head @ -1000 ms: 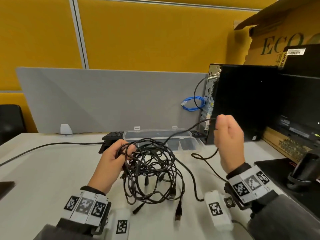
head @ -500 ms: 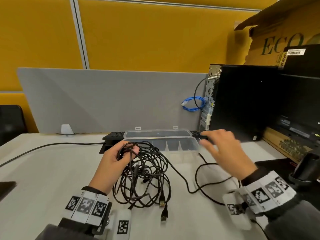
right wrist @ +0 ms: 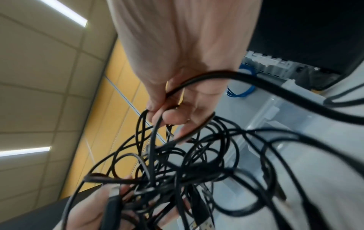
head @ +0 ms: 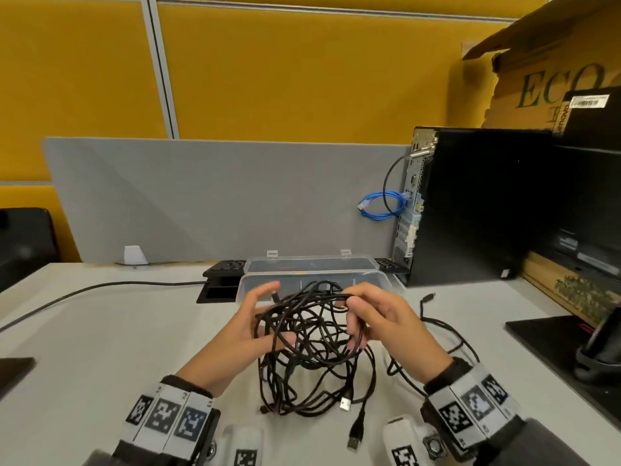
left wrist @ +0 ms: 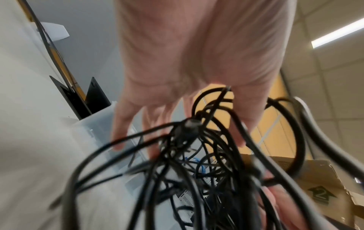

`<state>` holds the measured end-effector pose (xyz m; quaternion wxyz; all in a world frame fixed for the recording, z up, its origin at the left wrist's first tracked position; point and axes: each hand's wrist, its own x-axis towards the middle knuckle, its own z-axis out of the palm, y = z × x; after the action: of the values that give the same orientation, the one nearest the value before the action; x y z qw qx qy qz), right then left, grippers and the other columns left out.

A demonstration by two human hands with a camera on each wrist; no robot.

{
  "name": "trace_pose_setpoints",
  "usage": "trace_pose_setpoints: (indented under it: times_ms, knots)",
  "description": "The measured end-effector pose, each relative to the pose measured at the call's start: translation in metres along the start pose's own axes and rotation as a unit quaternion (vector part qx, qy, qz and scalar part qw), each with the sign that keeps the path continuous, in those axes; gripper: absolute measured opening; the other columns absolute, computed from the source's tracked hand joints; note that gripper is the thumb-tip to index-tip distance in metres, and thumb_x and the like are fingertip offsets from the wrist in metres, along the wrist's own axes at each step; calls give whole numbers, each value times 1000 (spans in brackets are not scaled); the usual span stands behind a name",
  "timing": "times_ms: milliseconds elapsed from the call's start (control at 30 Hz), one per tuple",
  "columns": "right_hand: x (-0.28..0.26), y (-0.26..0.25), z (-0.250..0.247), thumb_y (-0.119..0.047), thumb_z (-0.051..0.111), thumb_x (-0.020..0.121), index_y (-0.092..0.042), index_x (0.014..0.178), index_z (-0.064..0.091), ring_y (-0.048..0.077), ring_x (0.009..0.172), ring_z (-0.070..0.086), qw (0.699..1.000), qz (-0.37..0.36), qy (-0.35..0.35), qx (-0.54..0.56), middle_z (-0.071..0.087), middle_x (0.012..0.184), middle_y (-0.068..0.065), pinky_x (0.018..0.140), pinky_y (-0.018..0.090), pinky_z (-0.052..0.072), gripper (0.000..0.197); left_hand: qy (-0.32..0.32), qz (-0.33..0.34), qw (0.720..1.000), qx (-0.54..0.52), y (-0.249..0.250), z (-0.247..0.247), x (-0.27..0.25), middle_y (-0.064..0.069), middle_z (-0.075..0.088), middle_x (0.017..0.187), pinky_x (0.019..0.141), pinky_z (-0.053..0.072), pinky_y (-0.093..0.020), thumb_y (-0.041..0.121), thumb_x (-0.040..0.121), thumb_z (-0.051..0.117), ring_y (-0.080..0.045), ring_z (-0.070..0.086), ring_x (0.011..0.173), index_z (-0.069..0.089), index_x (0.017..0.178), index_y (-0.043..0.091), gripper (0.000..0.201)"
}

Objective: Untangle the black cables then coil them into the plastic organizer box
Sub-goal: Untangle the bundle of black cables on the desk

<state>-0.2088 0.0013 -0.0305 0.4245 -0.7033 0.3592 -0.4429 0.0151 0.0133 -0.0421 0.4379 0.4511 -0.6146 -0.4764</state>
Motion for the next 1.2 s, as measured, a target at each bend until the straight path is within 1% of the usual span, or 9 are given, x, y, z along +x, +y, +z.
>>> trace_pose_setpoints:
  times_ms: [100, 233, 433, 667, 733, 833, 967, 1067, 1200]
  knots:
    - [-3, 3, 2, -12, 42, 96, -10, 99, 60, 15, 60, 59, 998, 2, 10, 63, 62, 65, 3, 63, 28, 53, 18, -27, -42, 998, 28, -2, 5, -1, -3, 66, 111, 97, 46, -32, 15, 76, 74, -12, 65, 101, 45, 123, 39, 60]
    - [-3, 6, -3, -19, 44, 96, -13, 98, 62, 15, 51, 54, 994, 10, 85, 65, 60, 64, 5, 53, 28, 47, 19, -29, -31, 999, 0, -1, 9, -2, -7, 66, 111, 80, 53, -24, -2, 82, 63, -16, 68, 92, 57, 115, 25, 43]
    - [-2, 9, -8, -20, 46, 97, -18, 97, 65, 15, 38, 46, 990, 19, 129, 49, 56, 58, 7, 39, 23, 39, 19, -32, -20, 993, -110, 3, 14, -3, -3, 68, 94, 70, 55, -28, 7, 82, 58, -18, 66, 81, 59, 113, 17, 33]
    - [-4, 11, -12, -19, 53, 93, -29, 94, 69, 13, 36, 48, 994, -3, 96, -45, 56, 53, 2, 33, 19, 37, 18, -18, -21, 989, -147, 0, 26, -1, 2, 64, 78, 56, 48, -17, 9, 95, 39, -4, 59, 62, 57, 110, 12, 23]
    - [-4, 11, -13, -20, 56, 91, -34, 92, 70, 7, 40, 49, 986, -34, 103, -124, 59, 58, -4, 40, 17, 40, 19, -10, -25, 987, -158, -1, 27, 0, 2, 64, 75, 54, 47, -17, 7, 96, 38, -4, 58, 61, 58, 107, 11, 23]
    - [-6, 11, -18, -28, 58, 89, -40, 95, 68, 3, 64, 53, 937, -126, 118, -303, 61, 72, -12, 54, 21, 44, 17, -1, -30, 985, -169, -1, 30, -1, -3, 60, 80, 53, 47, -20, 8, 96, 39, -8, 56, 63, 57, 102, 9, 19]
    - [-6, 8, -14, -45, 45, 89, -43, 102, 61, -2, 61, 42, 896, -188, 101, -390, 45, 69, -13, 47, 18, 35, 21, -9, -43, 985, -166, 0, 33, -3, -8, 57, 85, 52, 48, -23, 2, 94, 42, -12, 57, 65, 56, 106, 11, 20]
    - [-4, 9, -10, -49, 41, 87, -44, 103, 61, -4, 64, 44, 901, -185, 96, -381, 45, 71, -14, 50, 16, 35, 26, -22, -42, 987, -151, 1, 34, -4, -6, 57, 82, 52, 50, -24, -4, 91, 43, -12, 57, 65, 58, 109, 14, 29]
    - [-6, 6, -10, -46, 48, 86, -39, 100, 65, -1, 89, 48, 928, -180, 116, -305, 51, 87, -19, 74, 10, 36, 23, -13, -29, 984, -174, 4, 30, -4, -8, 61, 85, 63, 51, -28, -5, 90, 43, -17, 58, 72, 62, 103, 12, 29]
